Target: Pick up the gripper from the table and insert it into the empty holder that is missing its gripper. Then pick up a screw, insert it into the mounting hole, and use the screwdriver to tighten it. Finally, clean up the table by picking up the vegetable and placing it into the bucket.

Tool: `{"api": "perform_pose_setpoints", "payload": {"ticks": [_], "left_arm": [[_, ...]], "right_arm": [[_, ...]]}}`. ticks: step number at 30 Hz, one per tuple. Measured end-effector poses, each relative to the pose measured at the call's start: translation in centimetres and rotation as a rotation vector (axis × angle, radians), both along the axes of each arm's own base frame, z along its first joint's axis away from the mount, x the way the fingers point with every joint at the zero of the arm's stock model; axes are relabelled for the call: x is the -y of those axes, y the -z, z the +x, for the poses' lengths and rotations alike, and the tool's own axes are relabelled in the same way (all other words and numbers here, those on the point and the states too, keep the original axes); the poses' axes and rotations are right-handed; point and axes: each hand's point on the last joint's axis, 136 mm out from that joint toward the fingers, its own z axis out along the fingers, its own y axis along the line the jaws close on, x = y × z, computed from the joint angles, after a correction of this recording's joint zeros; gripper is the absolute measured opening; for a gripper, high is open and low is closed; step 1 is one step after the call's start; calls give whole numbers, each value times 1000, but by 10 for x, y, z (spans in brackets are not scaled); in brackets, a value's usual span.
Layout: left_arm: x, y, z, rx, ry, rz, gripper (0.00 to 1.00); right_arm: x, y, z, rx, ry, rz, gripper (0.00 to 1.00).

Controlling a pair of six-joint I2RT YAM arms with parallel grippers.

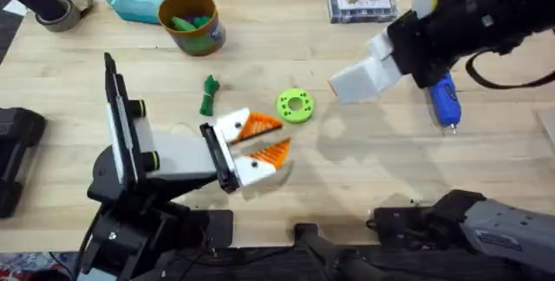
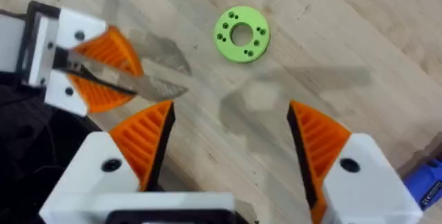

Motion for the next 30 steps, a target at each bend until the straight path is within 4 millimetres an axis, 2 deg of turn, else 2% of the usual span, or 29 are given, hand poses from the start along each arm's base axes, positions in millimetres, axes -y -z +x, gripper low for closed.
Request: {"api": "perform_pose_setpoints", "payload": {"ticks": [1,2,3,8,12,16,21,30], "left_arm": [[0,0,0,0,0,0,178],[0,0,0,2,0,1,63],[0,0,0,3,0,1,17],[0,0,0,3,0,1,6],[0,0,0,3,0,1,6],[0,0,0,3,0,1,6],[0,0,0,3,0,1,5],[0,0,0,3,0,1,5]], "right_arm": [[0,0,0,0,0,0,991],[0,0,0,0,0,0,991],[0,0,0,0,0,0,991],[1,1,-1,-4,0,-4,991],[16,6,-2,-8,45,-80,991],[47,6,8,16,173,-187,991],[96,8,19,4,372,-276,991],[199,5,37,-19,801,-295,991]]}}
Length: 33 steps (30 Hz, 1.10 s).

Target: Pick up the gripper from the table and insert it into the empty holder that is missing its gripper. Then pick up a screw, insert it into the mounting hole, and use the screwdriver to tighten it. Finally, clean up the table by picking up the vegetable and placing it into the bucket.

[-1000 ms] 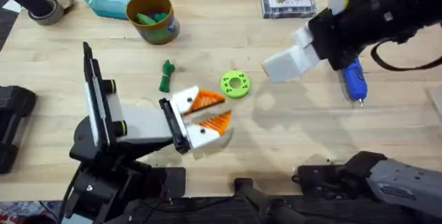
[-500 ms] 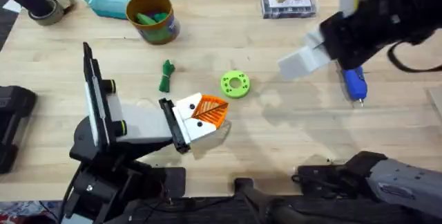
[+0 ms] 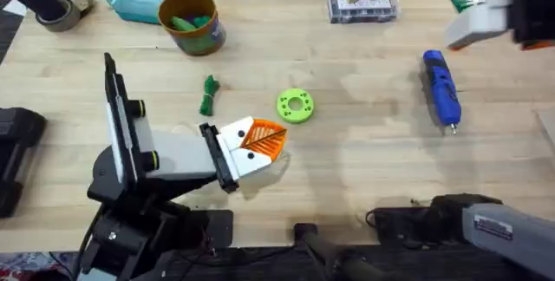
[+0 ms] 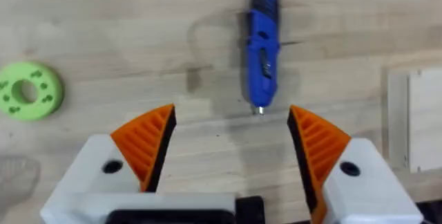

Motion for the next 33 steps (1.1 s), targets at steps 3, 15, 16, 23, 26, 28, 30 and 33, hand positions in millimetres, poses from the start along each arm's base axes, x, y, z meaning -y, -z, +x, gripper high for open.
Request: {"api": "perform_pose_setpoints", "payload": {"ticks": [3,15,16,23,26,28,30,33], "left_arm": [[0,0,0,0,0,0,5],[0,0,0,0,0,0,5],[0,0,0,0,0,0,5],[0,0,0,0,0,0,5],[0,0,0,-1,0,0,5],[0,0,0,-3,0,1,5],[0,1,0,-3,0,1,5],[0,1,0,-3,0,1,5]], "right_arm": [[26,-1,1,20,102,15,991],[84,60,43,-96,229,36,991],[86,68,46,-121,230,40,991],[86,121,61,-271,176,88,991],[85,142,66,-316,156,133,991],[85,154,68,-341,144,161,991],[84,166,71,-357,135,185,991],[86,182,78,-355,118,192,991]]}}
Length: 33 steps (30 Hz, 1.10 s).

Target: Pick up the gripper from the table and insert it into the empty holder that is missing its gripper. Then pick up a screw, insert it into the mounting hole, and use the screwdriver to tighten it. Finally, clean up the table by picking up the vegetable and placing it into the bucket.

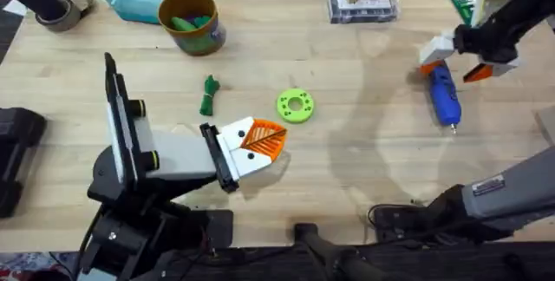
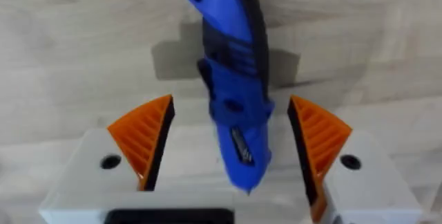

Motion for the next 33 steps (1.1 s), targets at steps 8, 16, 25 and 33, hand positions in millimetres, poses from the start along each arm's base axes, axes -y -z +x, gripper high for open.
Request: {"api": "perform_pose_setpoints", "payload": {"ticks": [8,16,25,33], "left_arm": [[0,0,0,0,2,0,5],[0,0,0,0,3,0,5],[0,0,0,0,3,0,5],[0,0,-1,0,3,0,5]], "right_arm": [[11,20,20,92,-57,-61,991],[15,27,27,104,-80,-69,991],[12,43,15,40,-144,-53,991],[13,44,16,46,-177,-57,991]]}}
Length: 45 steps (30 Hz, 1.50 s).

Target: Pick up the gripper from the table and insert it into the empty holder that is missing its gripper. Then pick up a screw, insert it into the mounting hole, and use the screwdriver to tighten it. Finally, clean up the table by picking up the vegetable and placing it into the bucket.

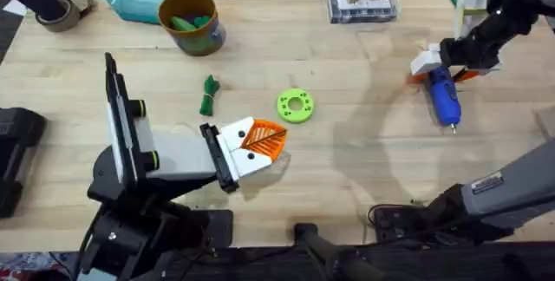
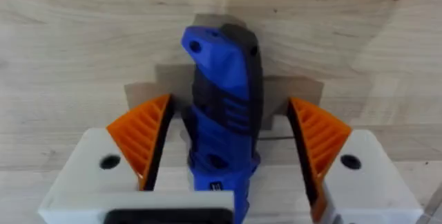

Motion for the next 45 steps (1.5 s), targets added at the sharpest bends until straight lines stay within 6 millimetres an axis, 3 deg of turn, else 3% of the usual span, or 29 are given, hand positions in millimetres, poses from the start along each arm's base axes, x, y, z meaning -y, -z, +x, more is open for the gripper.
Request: {"api": "perform_pose_setpoints", "payload": {"ticks": [2,5,9,10,25,30,34,40,45], "left_arm": [[0,0,0,0,0,0,5],[0,0,0,0,0,0,5],[0,0,0,0,0,0,5],[0,0,0,0,0,0,5],[0,0,0,0,0,0,5],[0,0,0,0,0,0,5],[0,0,0,0,0,0,5],[0,0,0,0,0,0,5],[0,0,0,0,0,0,5]], "right_arm": [[0,0,0,1,-5,-1,945],[2,0,1,4,-17,-7,679],[6,1,3,12,-19,-26,123],[7,1,2,11,-19,-26,44],[7,1,2,12,-7,-25,25],[6,-20,11,68,12,-33,25],[-1,-77,43,239,11,-44,25],[-36,-216,104,632,-46,-28,25],[-80,-324,128,911,-122,28,25]]}}
